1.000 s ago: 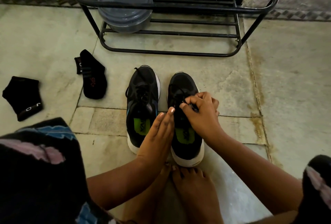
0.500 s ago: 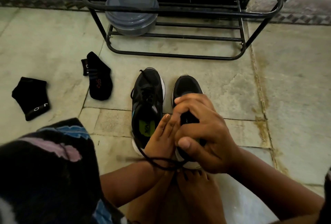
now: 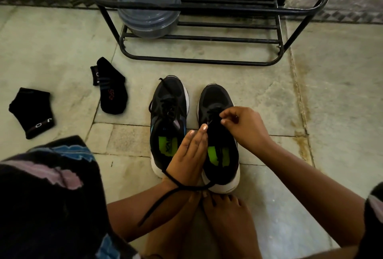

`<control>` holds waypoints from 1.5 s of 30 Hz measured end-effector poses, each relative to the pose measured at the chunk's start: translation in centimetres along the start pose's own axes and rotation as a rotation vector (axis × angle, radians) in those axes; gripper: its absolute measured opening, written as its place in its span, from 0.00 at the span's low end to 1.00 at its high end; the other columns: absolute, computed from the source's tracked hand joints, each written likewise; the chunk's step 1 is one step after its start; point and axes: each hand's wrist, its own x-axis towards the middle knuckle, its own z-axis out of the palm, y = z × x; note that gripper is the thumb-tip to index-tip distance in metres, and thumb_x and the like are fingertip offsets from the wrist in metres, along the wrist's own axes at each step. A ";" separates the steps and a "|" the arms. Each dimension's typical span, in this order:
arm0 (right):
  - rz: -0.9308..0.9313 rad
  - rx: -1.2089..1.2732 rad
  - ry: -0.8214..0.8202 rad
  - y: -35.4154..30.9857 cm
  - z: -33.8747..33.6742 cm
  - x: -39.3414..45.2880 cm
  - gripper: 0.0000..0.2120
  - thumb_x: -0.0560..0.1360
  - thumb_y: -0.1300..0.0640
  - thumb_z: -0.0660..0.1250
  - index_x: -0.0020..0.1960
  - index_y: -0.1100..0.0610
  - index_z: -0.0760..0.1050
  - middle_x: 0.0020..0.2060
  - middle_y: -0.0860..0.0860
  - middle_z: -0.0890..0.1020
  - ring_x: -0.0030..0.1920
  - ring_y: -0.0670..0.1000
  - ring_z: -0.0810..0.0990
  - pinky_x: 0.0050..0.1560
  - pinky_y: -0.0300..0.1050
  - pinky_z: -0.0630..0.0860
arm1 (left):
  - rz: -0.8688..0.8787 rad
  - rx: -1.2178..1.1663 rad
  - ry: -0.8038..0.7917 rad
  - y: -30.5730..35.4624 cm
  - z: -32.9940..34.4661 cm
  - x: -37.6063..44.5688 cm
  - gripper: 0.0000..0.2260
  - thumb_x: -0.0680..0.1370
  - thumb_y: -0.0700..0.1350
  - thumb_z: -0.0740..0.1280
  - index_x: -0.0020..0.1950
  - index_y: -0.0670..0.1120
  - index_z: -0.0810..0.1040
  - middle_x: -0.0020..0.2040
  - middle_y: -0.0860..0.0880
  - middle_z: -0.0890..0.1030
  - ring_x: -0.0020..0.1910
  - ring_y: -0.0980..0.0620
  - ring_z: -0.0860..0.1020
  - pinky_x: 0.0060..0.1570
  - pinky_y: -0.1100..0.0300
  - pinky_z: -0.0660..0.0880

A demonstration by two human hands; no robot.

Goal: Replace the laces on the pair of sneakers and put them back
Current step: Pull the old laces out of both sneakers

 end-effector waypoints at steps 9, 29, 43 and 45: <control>-0.004 -0.048 0.030 0.0 0.8 0.4 0.03 0.74 0.58 0.70 0.43 0.50 0.79 0.39 0.47 0.81 0.38 0.46 0.80 0.45 0.44 0.80 | 0.004 -0.008 0.087 -0.5 -0.2 0.4 0.24 0.80 0.39 0.35 0.68 0.36 0.63 0.68 0.45 0.74 0.70 0.48 0.64 0.72 0.49 0.48; 0.186 0.511 -0.223 1.2 -0.7 1.1 0.11 0.79 0.64 0.59 0.40 0.56 0.74 0.31 0.52 0.73 0.30 0.46 0.70 0.26 0.35 0.66 | -0.009 -0.188 0.169 -0.4 -0.4 0.8 0.21 0.83 0.43 0.39 0.67 0.40 0.66 0.60 0.39 0.79 0.62 0.44 0.77 0.69 0.49 0.53; 0.157 0.799 -0.243 0.9 -1.4 0.8 0.08 0.76 0.67 0.64 0.41 0.56 0.71 0.28 0.51 0.73 0.25 0.47 0.65 0.24 0.37 0.63 | 0.087 -0.012 0.260 -0.7 0.8 0.9 0.17 0.83 0.39 0.42 0.65 0.42 0.67 0.58 0.44 0.81 0.59 0.49 0.79 0.63 0.52 0.66; 0.123 0.675 -0.219 1.4 -1.6 0.7 0.04 0.75 0.64 0.66 0.43 0.58 0.73 0.30 0.51 0.74 0.27 0.46 0.69 0.25 0.37 0.66 | 0.095 -0.034 0.232 -0.8 0.5 0.9 0.18 0.83 0.39 0.41 0.65 0.41 0.66 0.58 0.43 0.81 0.60 0.48 0.79 0.64 0.52 0.66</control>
